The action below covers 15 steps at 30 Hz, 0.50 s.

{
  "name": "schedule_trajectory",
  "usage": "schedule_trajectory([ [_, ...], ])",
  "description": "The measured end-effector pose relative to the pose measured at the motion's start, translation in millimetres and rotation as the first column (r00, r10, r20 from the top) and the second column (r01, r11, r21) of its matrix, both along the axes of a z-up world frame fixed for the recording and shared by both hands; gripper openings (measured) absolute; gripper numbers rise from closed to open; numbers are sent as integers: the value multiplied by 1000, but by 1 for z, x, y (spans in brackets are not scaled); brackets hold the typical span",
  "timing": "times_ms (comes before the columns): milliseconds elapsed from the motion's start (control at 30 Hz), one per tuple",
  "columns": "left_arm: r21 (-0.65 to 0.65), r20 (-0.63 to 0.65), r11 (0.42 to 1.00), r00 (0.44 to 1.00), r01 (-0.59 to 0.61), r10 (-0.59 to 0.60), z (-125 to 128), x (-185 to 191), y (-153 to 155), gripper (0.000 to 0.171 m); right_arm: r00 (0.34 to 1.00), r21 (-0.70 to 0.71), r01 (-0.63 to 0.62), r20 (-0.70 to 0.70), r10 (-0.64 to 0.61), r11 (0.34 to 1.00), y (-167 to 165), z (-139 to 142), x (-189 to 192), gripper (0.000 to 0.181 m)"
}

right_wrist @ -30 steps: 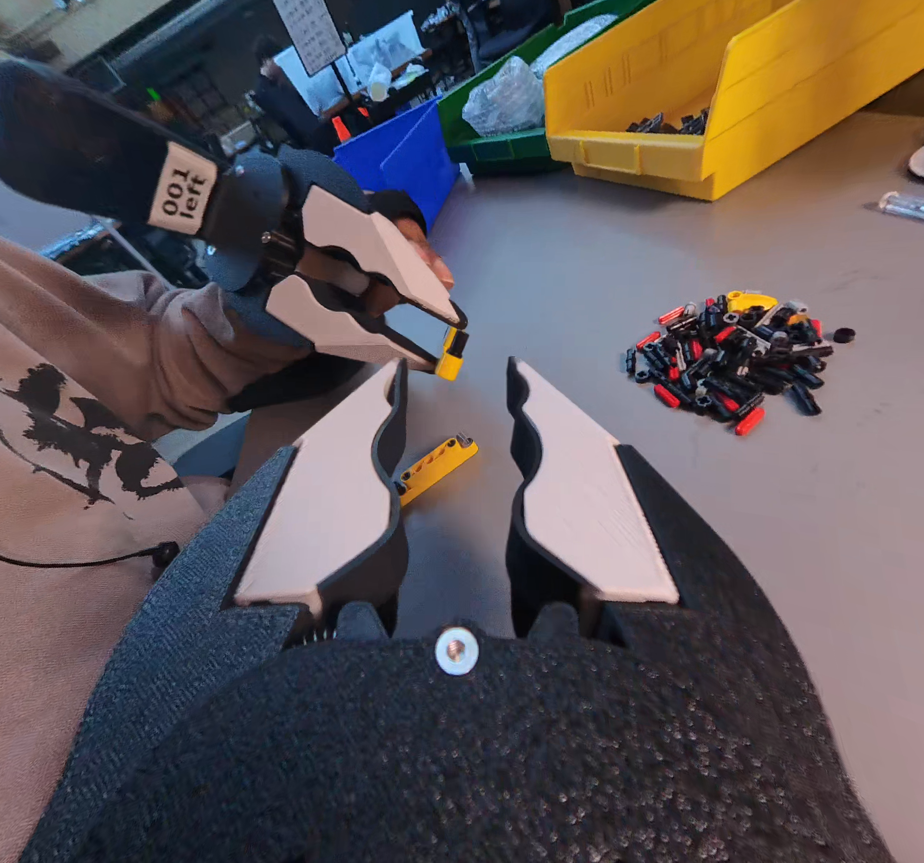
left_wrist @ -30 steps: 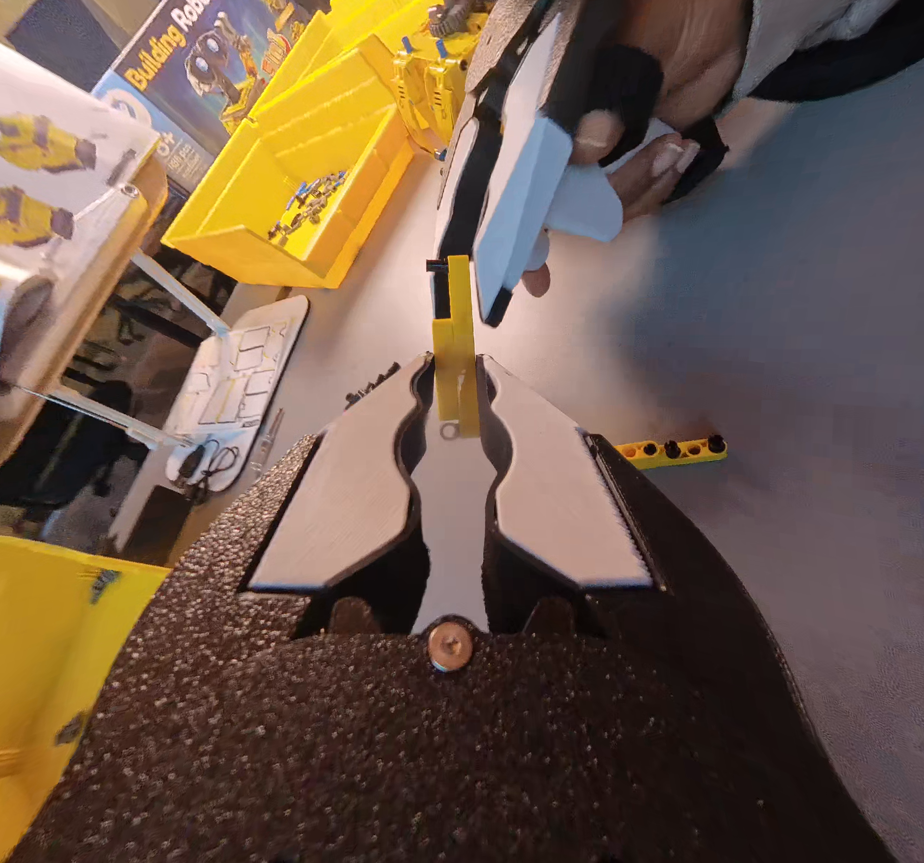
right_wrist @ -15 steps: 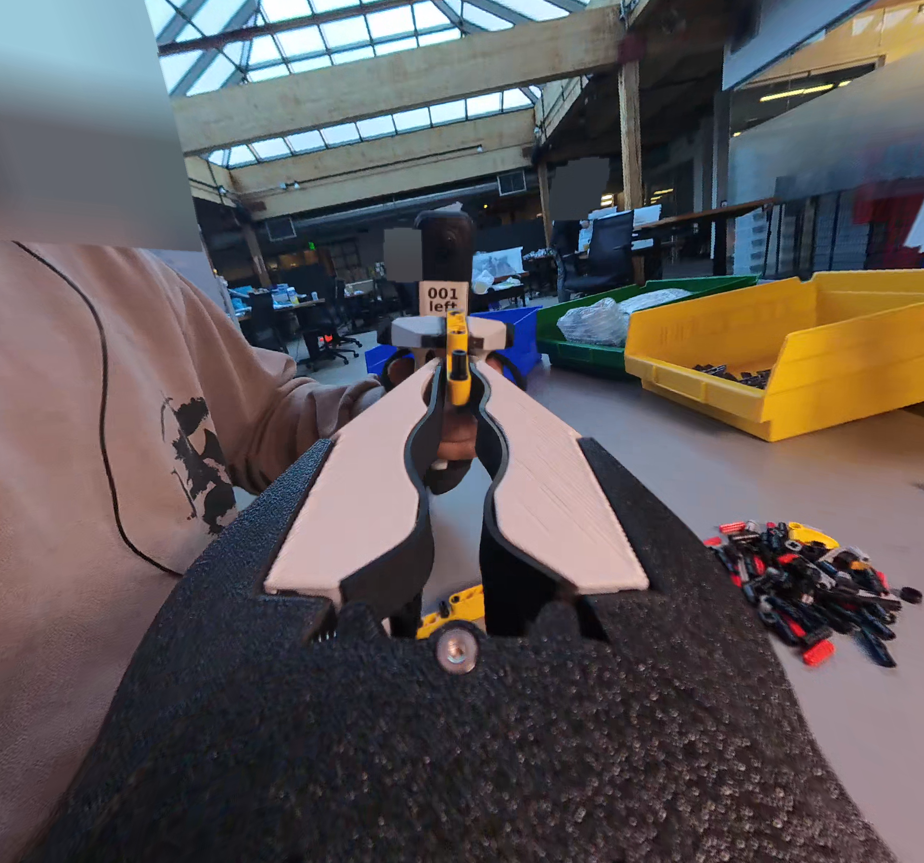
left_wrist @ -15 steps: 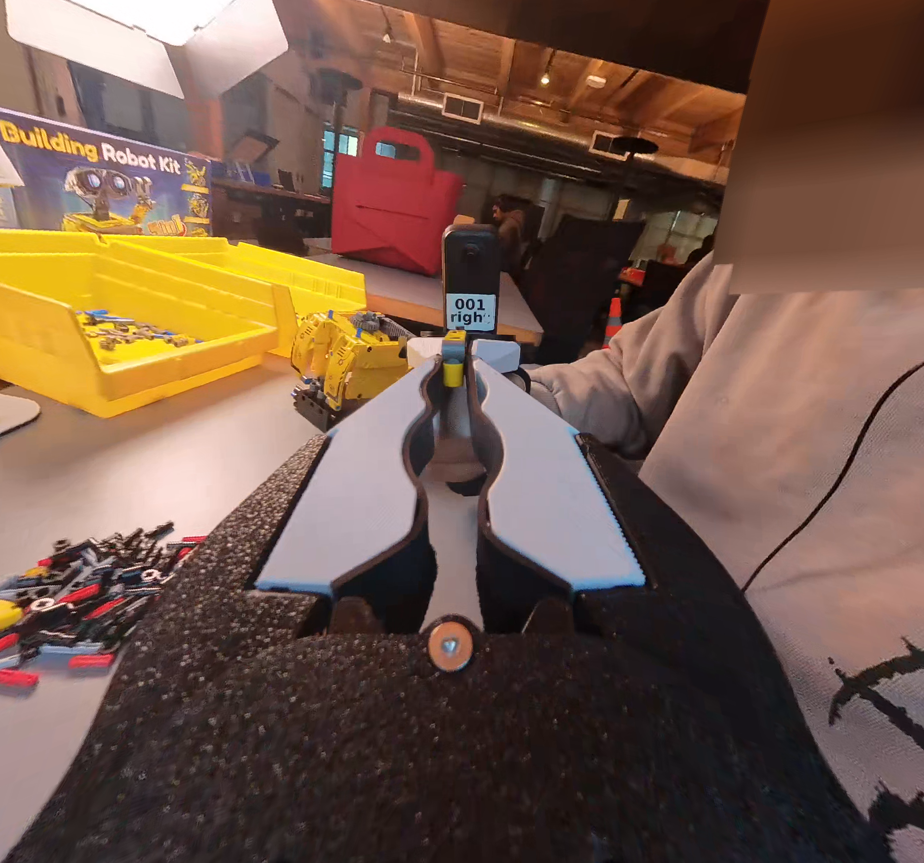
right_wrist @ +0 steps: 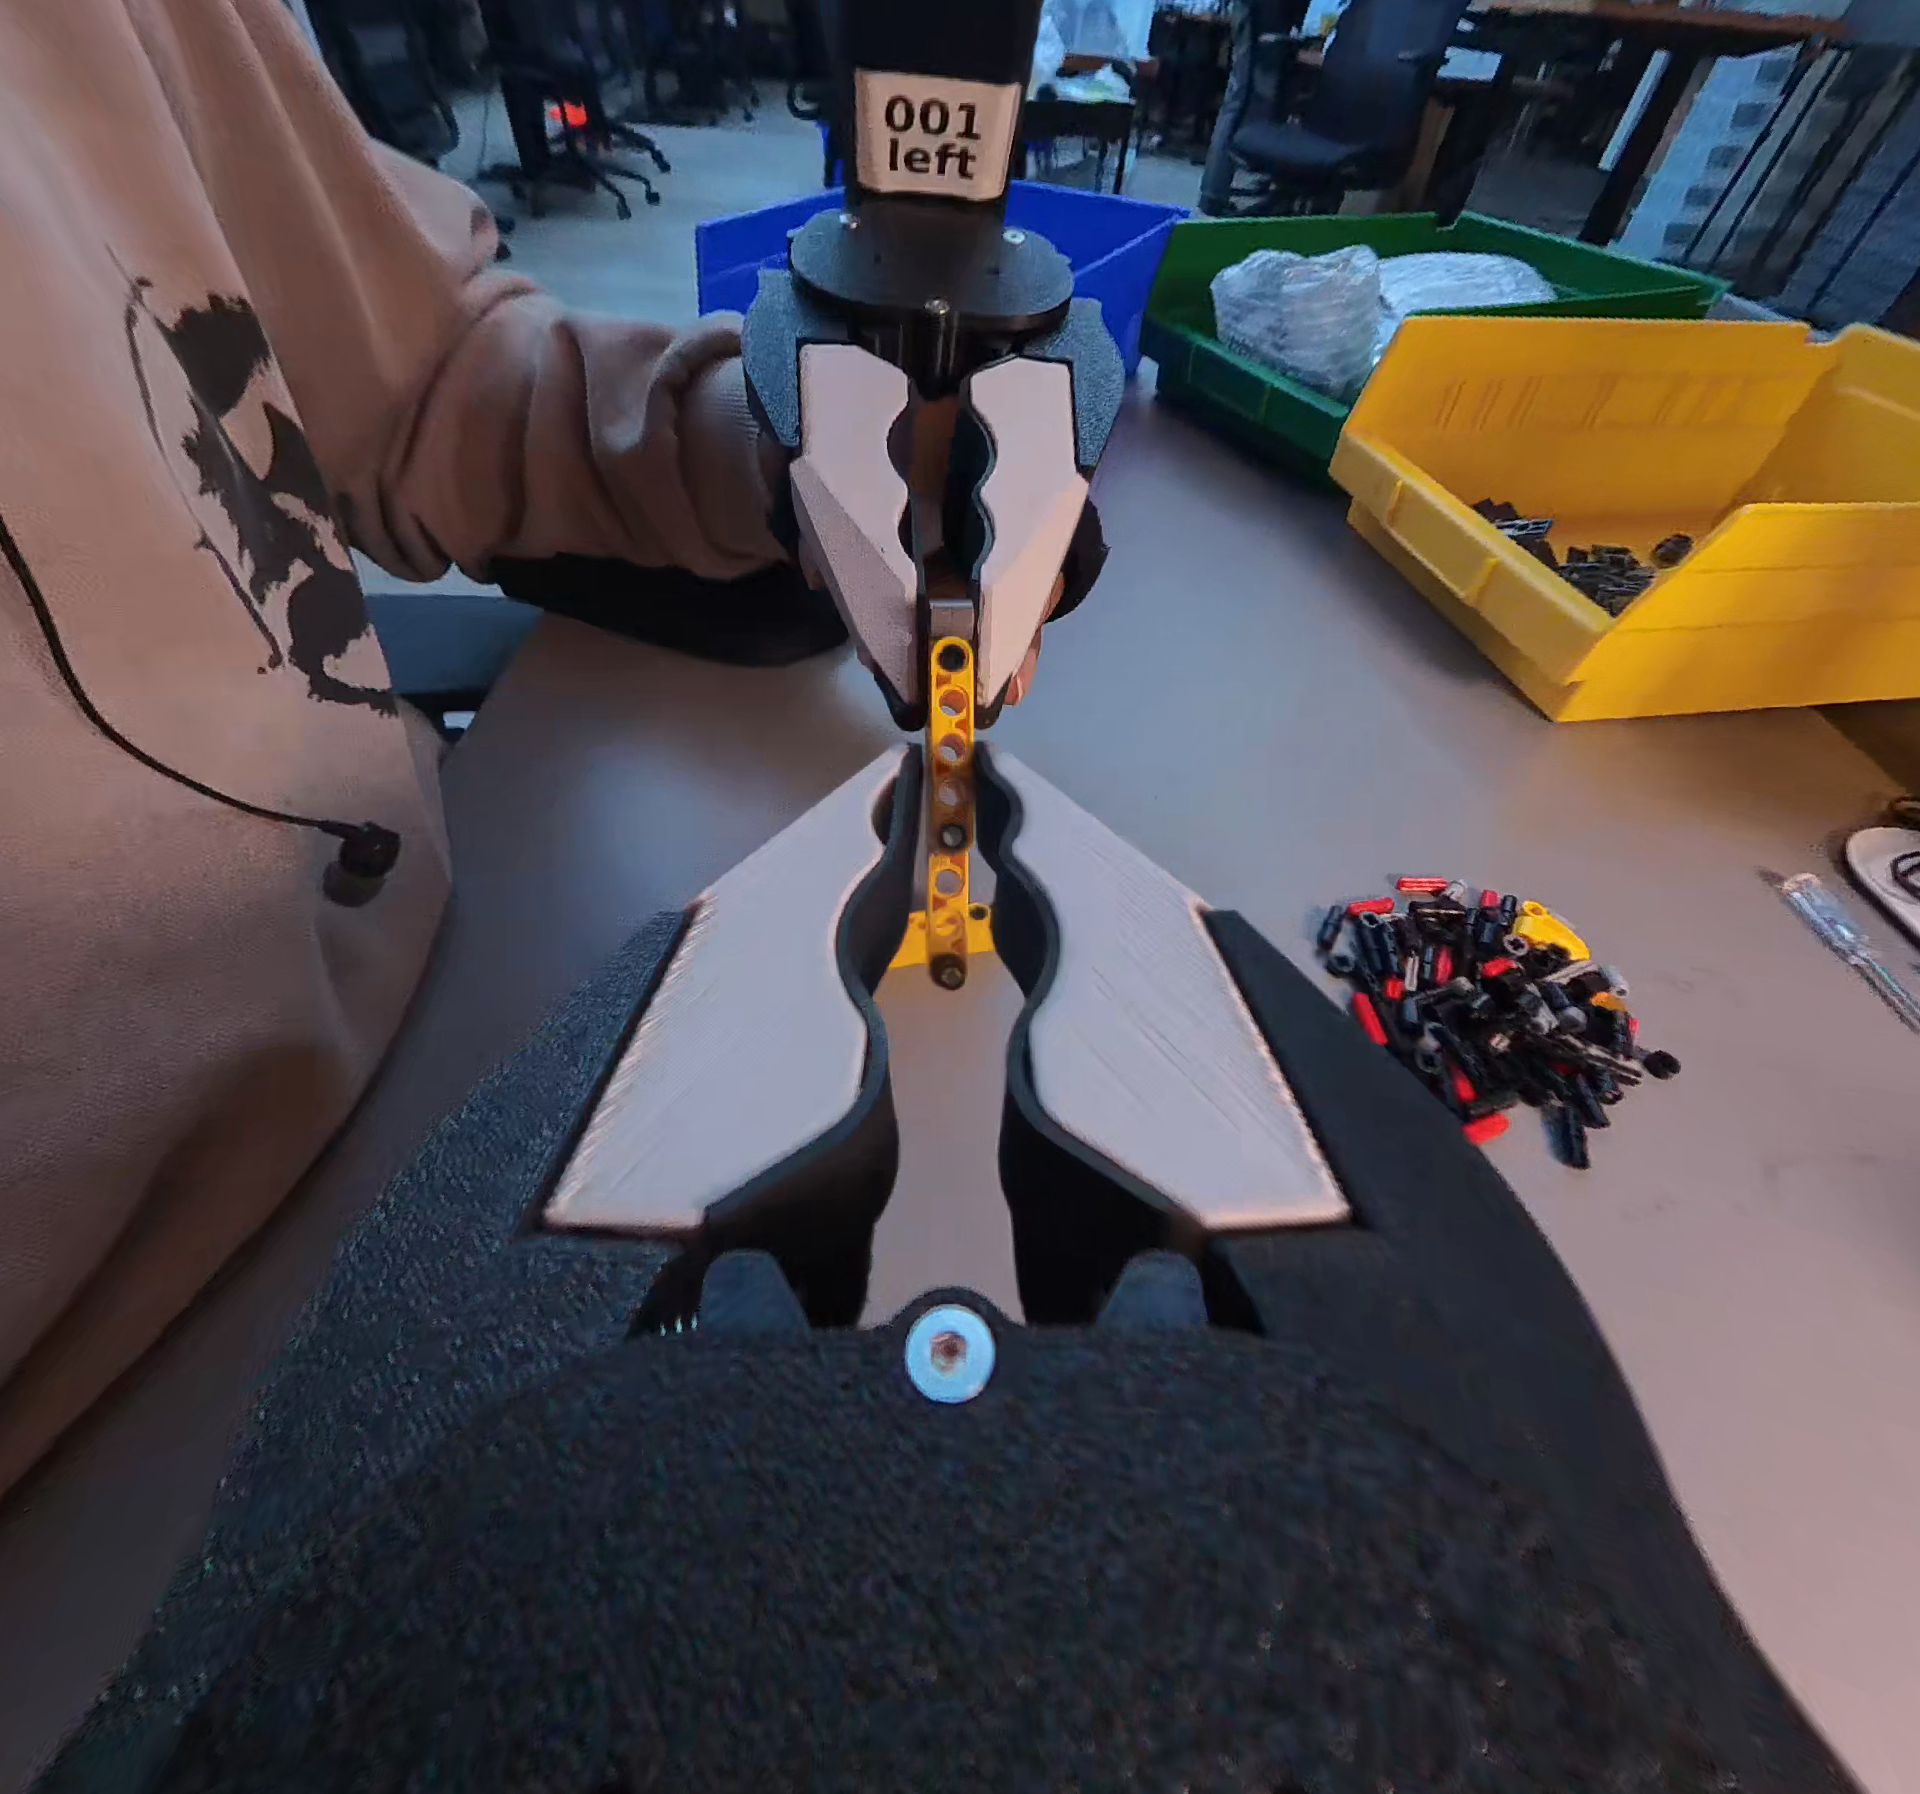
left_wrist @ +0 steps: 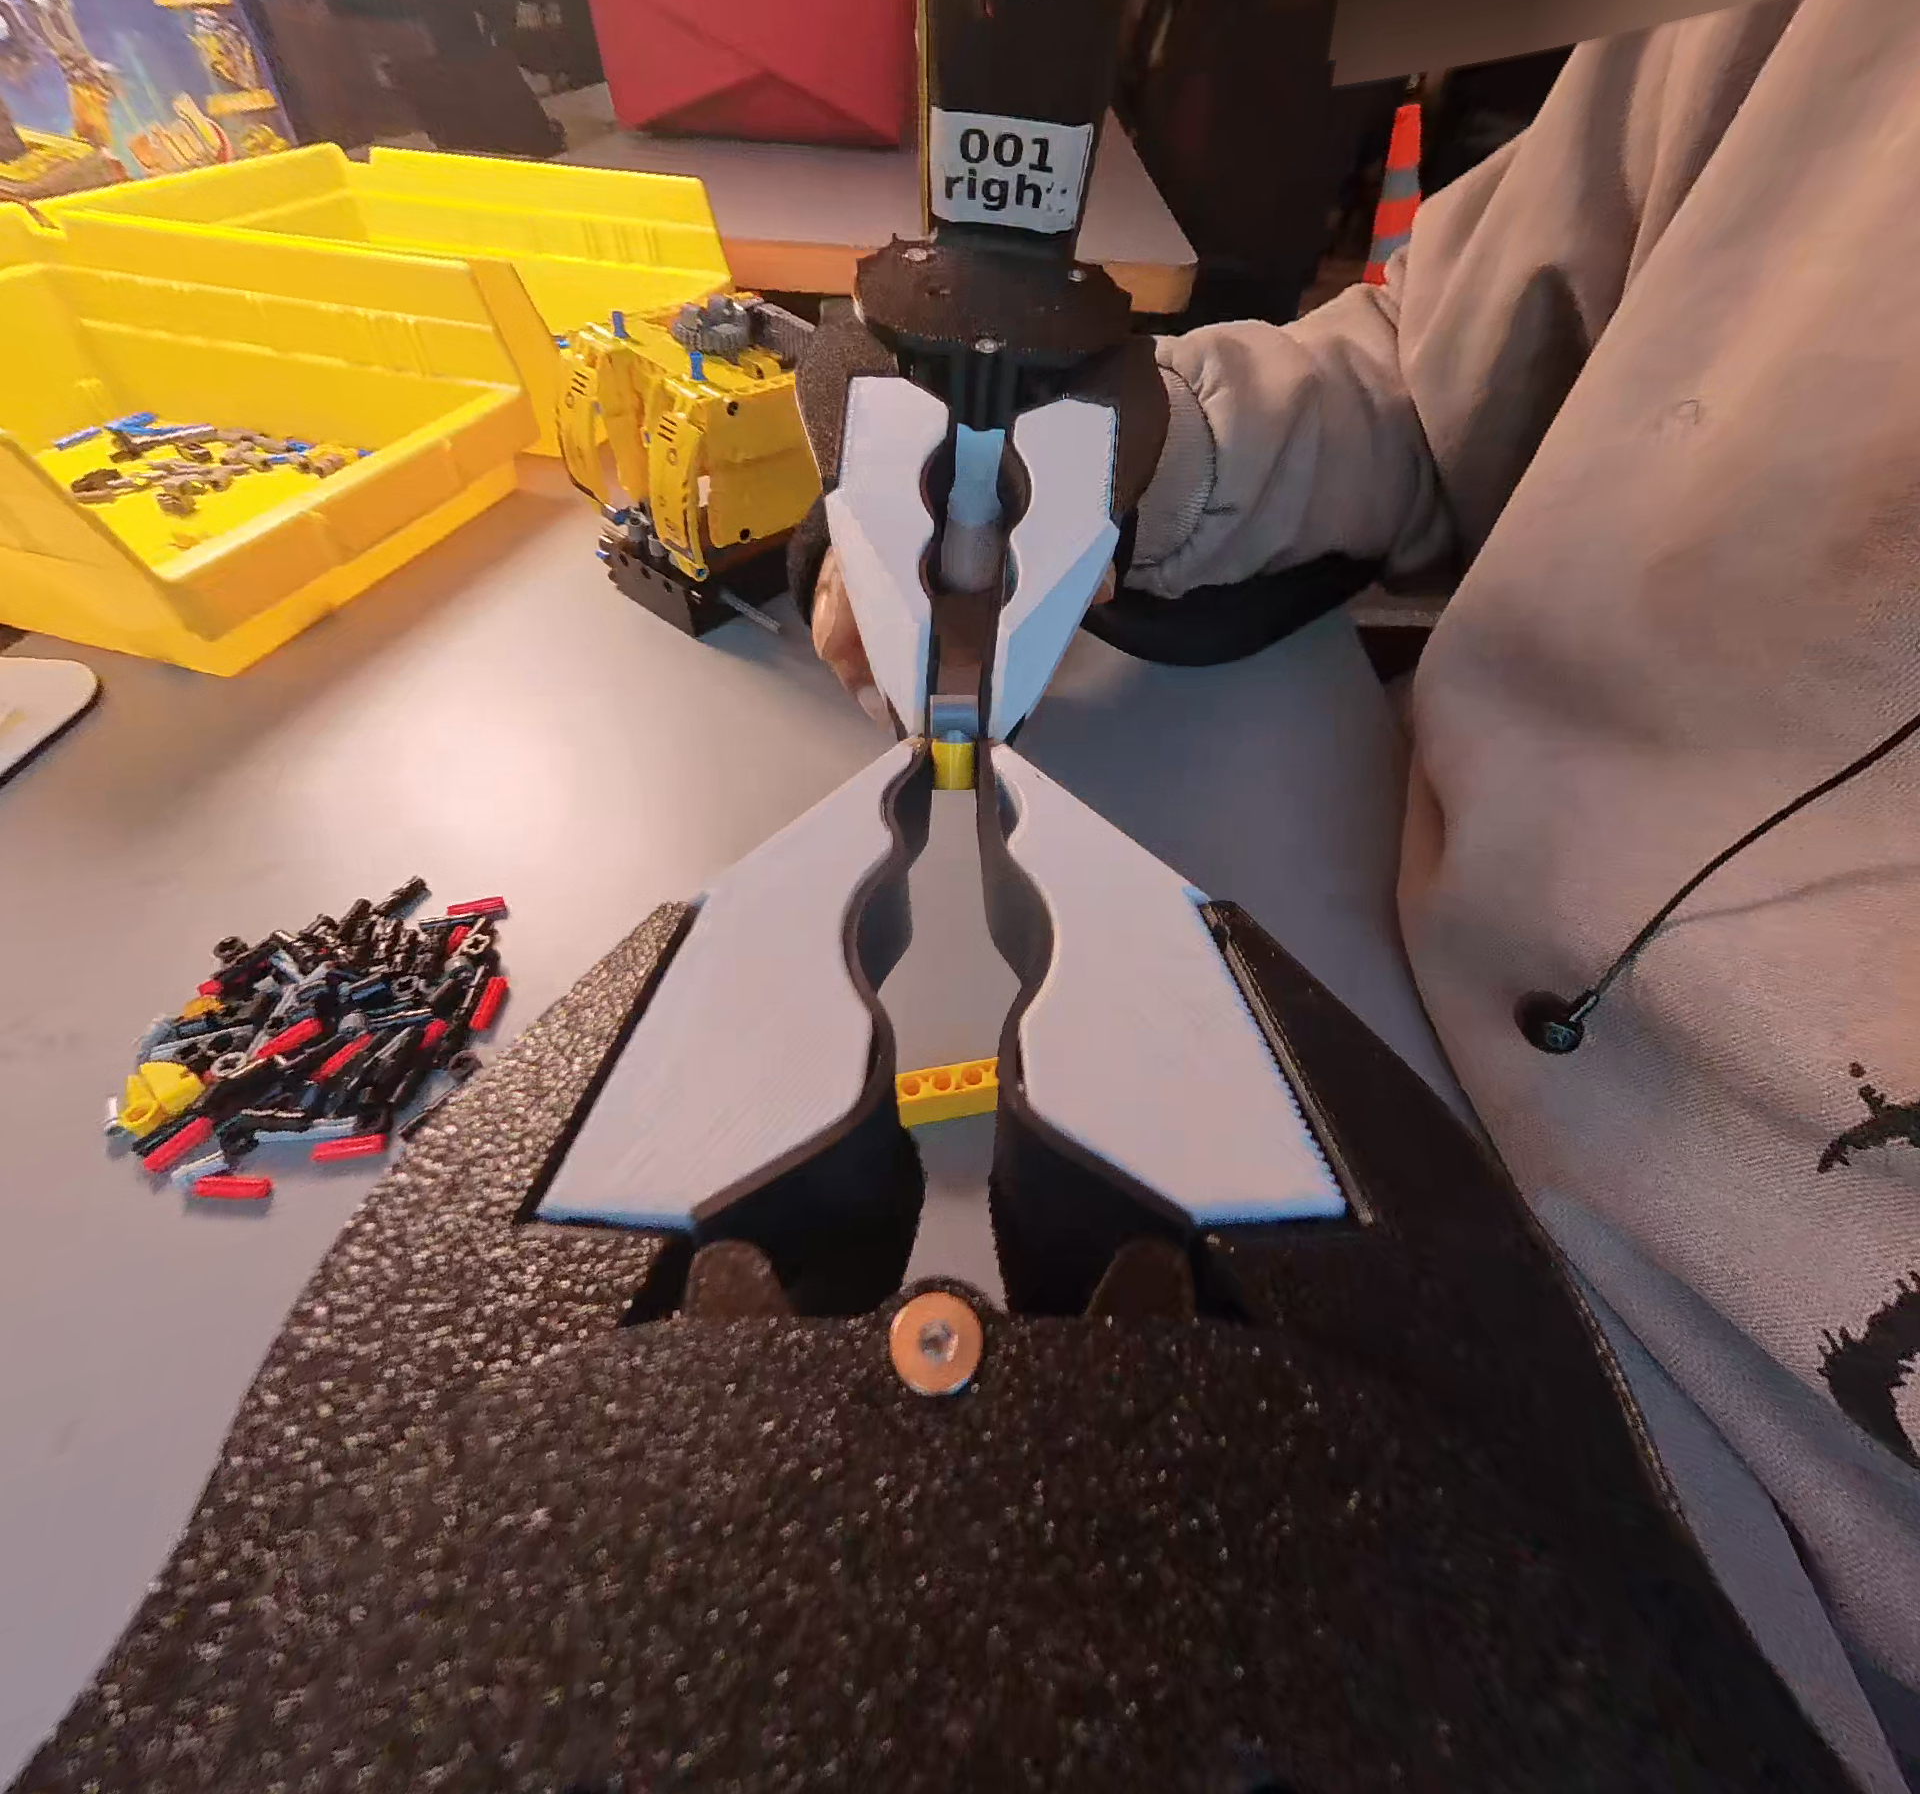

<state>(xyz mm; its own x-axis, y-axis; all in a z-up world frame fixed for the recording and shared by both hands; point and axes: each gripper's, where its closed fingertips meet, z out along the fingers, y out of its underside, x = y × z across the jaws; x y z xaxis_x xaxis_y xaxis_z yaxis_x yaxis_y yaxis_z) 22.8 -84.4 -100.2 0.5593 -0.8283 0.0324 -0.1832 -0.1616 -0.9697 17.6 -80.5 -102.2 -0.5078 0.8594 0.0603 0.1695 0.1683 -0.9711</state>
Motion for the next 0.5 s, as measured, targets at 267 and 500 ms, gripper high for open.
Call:
schedule_trajectory([
  [267,18,119,1000,993,-7,5,12,1,1,8,1000,-202,-23,-17,20,979,-2,11,-1,7],
  [500,-20,250,1000,968,7,-2,26,-1,1,7,998,-432,-52,-49,34,901,-3,27,-5,7],
])
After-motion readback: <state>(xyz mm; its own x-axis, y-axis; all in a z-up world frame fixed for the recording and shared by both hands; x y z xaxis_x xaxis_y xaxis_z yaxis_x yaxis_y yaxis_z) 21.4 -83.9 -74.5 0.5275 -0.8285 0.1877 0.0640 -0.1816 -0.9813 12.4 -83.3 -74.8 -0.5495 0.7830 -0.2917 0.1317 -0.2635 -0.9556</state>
